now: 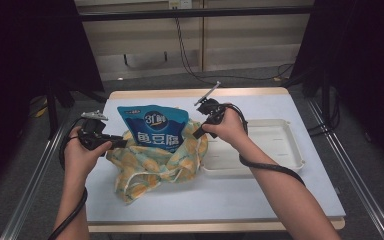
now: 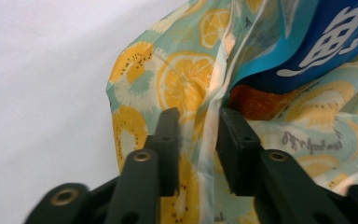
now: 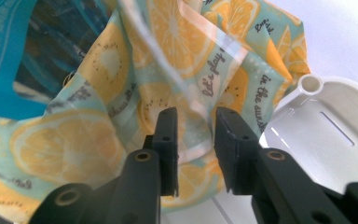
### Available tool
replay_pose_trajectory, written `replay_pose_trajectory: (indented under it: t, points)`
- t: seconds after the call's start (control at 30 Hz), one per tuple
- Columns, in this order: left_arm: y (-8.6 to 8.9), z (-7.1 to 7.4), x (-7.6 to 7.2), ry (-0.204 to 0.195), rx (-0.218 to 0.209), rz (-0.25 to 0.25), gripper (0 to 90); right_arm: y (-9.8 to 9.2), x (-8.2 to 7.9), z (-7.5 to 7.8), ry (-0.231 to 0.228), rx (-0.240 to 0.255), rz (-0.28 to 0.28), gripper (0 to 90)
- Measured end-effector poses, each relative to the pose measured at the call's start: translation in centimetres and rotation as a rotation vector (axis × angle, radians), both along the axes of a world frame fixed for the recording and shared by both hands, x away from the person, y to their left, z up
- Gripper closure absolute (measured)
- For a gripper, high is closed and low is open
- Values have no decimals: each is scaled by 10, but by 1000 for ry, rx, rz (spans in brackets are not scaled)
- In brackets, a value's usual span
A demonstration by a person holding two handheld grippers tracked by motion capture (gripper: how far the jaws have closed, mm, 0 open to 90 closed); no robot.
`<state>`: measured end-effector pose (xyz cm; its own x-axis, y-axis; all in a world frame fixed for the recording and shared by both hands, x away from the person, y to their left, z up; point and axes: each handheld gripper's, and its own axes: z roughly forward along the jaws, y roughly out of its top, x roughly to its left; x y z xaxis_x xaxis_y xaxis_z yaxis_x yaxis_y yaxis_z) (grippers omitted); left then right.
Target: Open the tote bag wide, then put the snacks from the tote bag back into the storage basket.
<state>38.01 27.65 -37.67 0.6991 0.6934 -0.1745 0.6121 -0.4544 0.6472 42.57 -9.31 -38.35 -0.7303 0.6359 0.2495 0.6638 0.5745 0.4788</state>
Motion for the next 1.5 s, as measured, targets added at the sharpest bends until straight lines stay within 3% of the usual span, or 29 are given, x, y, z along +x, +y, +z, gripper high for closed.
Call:
replay_pose_trajectory:
  t: [0.2, 0.37, 0.77, 0.87, 0.93, 1.07, 1.13, 1.2, 1.23, 1.37, 1.5]
  points:
    - [8, -11, 4, 24, -41, 17, 871, 4, 3, -6, 12, 9, 10, 845]
    - [6, -21, 8, 56, -24, 11, 900, 5, 6, -14, 24, 13, -6, 886]
    - [6, -44, 13, 123, 17, 11, 900, 1, 10, -37, 65, 11, -10, 893]
    - [3, -47, 12, 127, 18, 20, 900, 2, 9, -38, 70, 16, -19, 888]
    - [2, -48, 13, 135, 37, -1, 900, 2, 10, -39, 64, 3, -6, 878]
    - [2, -44, 10, 119, 20, 13, 900, 2, 9, -38, 67, 5, -5, 823]
    - [4, -38, 8, 94, 20, 23, 861, 0, 8, -34, 54, 7, -7, 733]
    - [4, -31, 5, 82, 18, 28, 804, -1, 7, -30, 44, 4, -12, 702]
    - [4, -28, 4, 82, 8, 36, 765, -2, 6, -27, 40, -2, -4, 665]
    - [2, -15, 0, 34, 48, 55, 545, -4, 4, -15, 6, -13, -5, 563]
    - [1, -4, -6, 24, 53, 56, 414, -6, 2, -3, -17, -25, 11, 500]
